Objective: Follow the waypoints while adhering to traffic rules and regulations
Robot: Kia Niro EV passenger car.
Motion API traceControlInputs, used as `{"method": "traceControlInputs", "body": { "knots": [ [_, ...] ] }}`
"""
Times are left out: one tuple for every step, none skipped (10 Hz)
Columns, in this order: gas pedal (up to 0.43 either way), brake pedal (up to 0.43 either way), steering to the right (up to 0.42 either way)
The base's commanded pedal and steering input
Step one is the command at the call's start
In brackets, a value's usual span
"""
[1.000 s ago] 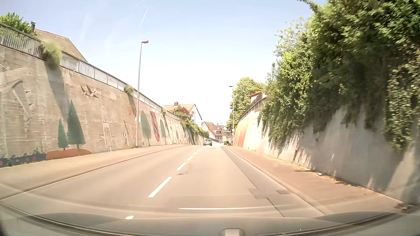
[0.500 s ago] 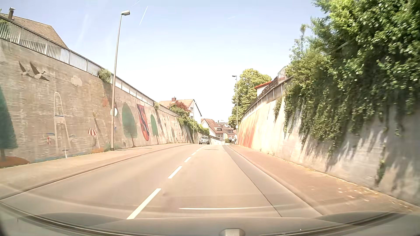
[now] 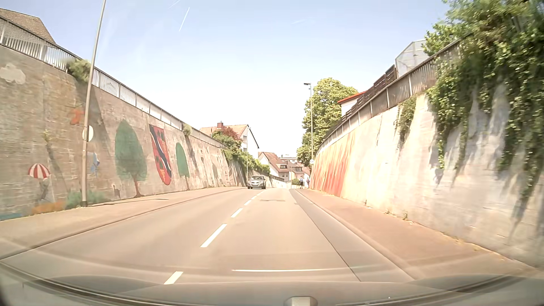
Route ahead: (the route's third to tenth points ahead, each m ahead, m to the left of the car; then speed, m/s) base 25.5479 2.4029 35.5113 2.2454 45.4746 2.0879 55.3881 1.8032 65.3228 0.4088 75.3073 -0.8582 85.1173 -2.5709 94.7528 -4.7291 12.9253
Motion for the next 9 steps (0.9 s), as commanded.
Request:
{"method": "traceControlInputs", "body": {
  "knots": [
    [0.000,0.000,0.004],
    [0.000,0.000,0.004],
    [0.000,0.000,0.004],
    [0.000,0.006,0.004],
    [0.000,0.018,0.004],
    [0.000,0.043,0.004],
    [0.000,0.079,0.004],
    [0.000,0.110,0.004],
    [0.000,0.122,0.004]
  ]
}}
